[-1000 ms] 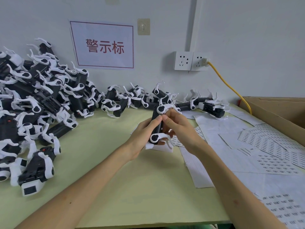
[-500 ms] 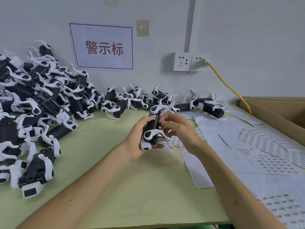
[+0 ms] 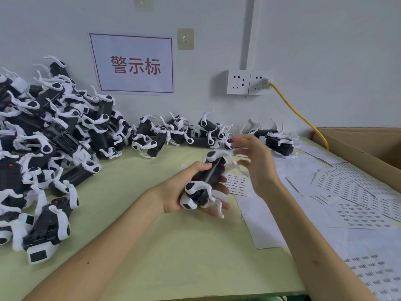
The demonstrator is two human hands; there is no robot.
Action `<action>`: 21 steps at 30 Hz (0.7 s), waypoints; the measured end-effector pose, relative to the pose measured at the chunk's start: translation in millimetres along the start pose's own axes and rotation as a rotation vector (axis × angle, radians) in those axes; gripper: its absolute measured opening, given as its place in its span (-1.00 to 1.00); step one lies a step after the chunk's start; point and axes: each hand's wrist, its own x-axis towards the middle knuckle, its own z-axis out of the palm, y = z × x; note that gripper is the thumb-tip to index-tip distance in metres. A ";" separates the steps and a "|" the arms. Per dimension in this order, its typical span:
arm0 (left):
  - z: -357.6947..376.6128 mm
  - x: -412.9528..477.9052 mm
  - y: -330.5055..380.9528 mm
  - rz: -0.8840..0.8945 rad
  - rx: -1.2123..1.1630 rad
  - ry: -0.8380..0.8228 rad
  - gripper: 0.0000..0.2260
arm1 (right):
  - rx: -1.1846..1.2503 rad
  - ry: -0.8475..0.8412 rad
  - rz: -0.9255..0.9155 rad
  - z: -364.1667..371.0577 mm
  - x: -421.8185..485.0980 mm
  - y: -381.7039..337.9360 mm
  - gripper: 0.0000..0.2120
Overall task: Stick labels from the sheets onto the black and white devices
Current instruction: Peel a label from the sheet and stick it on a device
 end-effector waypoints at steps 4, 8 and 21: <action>-10.5 -1.3 2.6 0.007 0.058 -0.128 -0.51 | -0.096 -0.434 0.083 0.0 -2.1 5.3 -0.54; -18.2 -5.5 9.3 0.033 -0.087 -0.083 -0.38 | 0.034 -0.511 0.122 7.0 -5.3 5.4 -0.61; -23.2 0.1 13.2 0.646 -0.279 0.373 -0.68 | 0.040 -0.176 0.226 8.7 -4.5 8.2 -0.83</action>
